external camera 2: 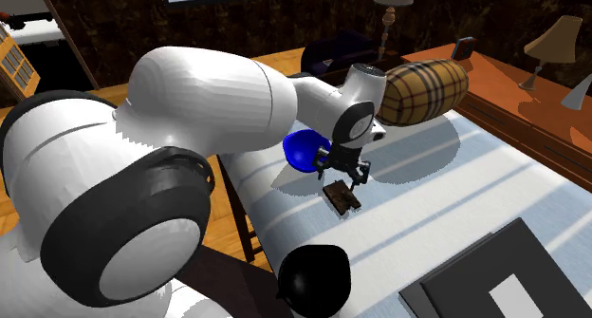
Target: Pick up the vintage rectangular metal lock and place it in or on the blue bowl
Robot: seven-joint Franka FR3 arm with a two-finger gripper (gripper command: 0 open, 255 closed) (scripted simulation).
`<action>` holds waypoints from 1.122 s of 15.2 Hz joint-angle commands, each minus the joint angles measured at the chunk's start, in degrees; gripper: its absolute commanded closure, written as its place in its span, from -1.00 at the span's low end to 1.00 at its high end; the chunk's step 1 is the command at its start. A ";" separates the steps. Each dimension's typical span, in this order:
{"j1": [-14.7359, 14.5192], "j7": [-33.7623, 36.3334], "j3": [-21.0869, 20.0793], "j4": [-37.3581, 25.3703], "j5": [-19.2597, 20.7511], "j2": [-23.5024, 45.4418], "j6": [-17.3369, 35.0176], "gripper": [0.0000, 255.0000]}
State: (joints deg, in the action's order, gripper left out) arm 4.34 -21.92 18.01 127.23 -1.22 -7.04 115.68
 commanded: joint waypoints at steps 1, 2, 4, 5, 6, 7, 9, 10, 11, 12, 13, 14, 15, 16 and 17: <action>0.28 -2.77 1.00 -2.62 -1.66 4.53 1.60 -1.00; 0.54 -4.19 1.40 -3.99 -2.59 6.78 2.28 -1.00; 1.21 -7.00 2.00 -6.97 -4.59 11.34 3.40 -1.00; 1.57 -8.14 2.14 -8.30 -5.45 13.25 3.77 -1.00; 1.62 -8.25 2.04 -7.84 -5.61 13.55 4.50 -1.00; 1.64 -8.36 1.98 -7.40 -5.79 13.87 5.22 -1.00; 1.64 -8.62 1.89 -6.56 -6.16 14.53 6.68 -1.00; 1.64 -8.75 1.84 -6.16 -6.36 14.88 7.40 -1.00; 1.64 -8.89 1.78 -5.77 -6.57 15.24 8.12 -1.00; 1.64 -9.04 1.73 -5.39 -6.79 15.61 8.84 -1.00; 1.65 -9.13 1.69 -5.18 -6.92 15.83 9.25 -1.00; 1.65 -9.12 1.69 -5.18 -6.91 15.83 9.25 -1.00; 1.65 -9.13 1.69 -5.18 -6.91 15.83 9.25 -1.00; 1.65 -9.13 1.69 -5.18 -6.91 15.83 9.25 -1.00; 1.65 -9.13 1.69 -5.18 -6.91 15.83 9.25 -1.00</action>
State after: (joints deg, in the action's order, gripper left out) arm 5.99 -31.04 19.71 122.04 -8.13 8.78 124.90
